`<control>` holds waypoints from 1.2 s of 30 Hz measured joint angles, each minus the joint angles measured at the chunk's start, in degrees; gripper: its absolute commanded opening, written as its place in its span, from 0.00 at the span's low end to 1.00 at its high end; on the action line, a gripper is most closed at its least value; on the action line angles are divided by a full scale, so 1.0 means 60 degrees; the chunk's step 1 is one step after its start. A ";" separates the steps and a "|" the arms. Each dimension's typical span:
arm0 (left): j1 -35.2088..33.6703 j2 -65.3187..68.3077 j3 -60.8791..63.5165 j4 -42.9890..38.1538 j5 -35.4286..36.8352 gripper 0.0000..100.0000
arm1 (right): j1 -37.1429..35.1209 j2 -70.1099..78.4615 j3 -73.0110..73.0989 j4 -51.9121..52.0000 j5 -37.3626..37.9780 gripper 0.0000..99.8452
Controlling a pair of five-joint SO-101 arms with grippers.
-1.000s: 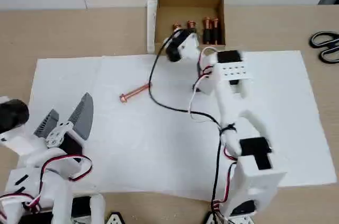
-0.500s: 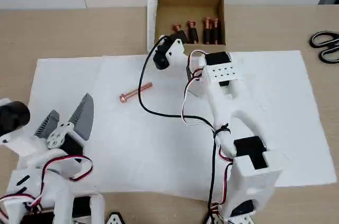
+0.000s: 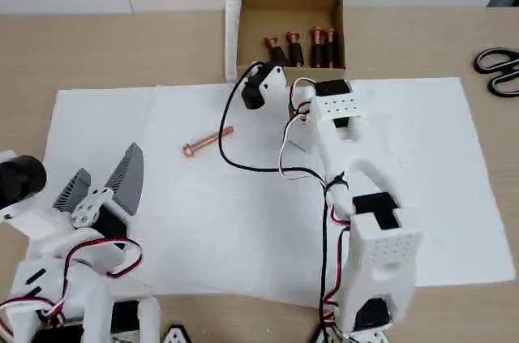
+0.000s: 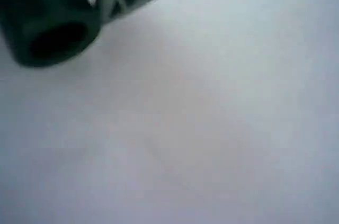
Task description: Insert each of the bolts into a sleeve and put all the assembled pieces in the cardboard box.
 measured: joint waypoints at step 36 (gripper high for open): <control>0.0000 0.0000 0.0000 0.0000 0.0000 0.28 | 0.0264 0.0571 -0.2623 0.3516 -0.3546 0.00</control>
